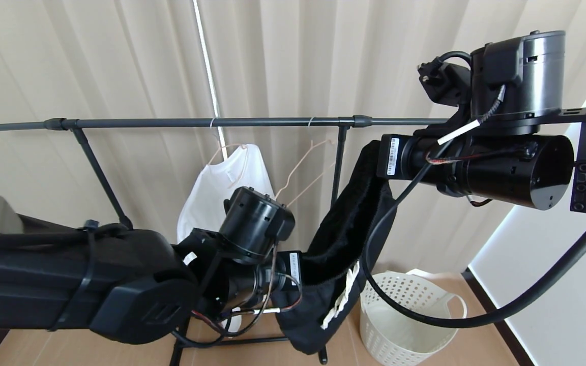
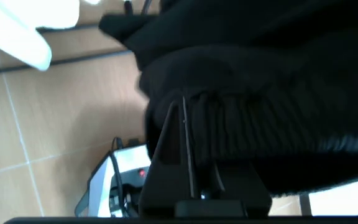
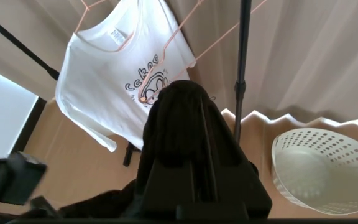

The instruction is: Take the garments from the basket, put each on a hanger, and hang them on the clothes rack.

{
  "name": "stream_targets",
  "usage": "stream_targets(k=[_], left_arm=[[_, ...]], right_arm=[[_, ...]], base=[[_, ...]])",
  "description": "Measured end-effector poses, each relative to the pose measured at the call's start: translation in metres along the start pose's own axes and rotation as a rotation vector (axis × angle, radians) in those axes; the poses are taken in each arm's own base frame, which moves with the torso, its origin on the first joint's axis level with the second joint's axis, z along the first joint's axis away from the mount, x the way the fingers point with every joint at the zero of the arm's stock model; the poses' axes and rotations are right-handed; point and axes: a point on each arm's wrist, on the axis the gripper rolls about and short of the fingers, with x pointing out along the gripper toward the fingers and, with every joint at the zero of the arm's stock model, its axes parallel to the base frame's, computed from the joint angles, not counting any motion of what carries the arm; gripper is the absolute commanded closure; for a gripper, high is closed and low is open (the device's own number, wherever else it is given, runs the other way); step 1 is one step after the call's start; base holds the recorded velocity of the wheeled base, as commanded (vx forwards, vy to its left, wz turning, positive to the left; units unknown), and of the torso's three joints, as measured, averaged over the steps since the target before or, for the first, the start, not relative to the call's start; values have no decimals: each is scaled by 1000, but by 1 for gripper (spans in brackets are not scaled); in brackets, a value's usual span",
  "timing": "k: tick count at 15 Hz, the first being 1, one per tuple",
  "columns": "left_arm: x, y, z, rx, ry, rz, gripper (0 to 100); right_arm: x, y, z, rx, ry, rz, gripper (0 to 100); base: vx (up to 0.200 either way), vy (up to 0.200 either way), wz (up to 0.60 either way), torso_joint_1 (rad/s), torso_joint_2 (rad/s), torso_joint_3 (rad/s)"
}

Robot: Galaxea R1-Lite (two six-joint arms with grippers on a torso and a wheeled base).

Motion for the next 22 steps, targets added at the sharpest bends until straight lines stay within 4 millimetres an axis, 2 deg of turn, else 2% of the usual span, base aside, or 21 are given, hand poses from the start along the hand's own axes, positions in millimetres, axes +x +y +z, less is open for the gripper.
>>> stream_targets(k=[4,6,10,12,14,17,22], left_arm=[[-25,4,24,4,-98,-20,100],[-35,10,35,-3,-140,-17,100],[-47,20,65,-39,-233,1,100],[-48,27,67,-36,-213,31,100],[-48,39,71,-40,-198,76,100],[-48,58,78,-71,-219,164,100],[-46,83,71,-96,-194,244,100]], right_arm=[[3,-7,-12,-100,38,-32,100],[5,-14,-23,-213,69,-86,100],[8,-25,-51,-416,172,-113,100],[10,-27,-55,-449,177,-147,100],[19,-36,-52,-449,140,-187,100],[31,-59,-43,-437,104,-257,100],[36,-94,-25,-391,79,-360,100]], base=[[0,0,0,0,0,0],[0,0,0,0,0,0],[0,0,0,0,0,0],[0,0,0,0,0,0],[0,0,0,0,0,0],[0,0,0,0,0,0],[0,0,0,0,0,0]])
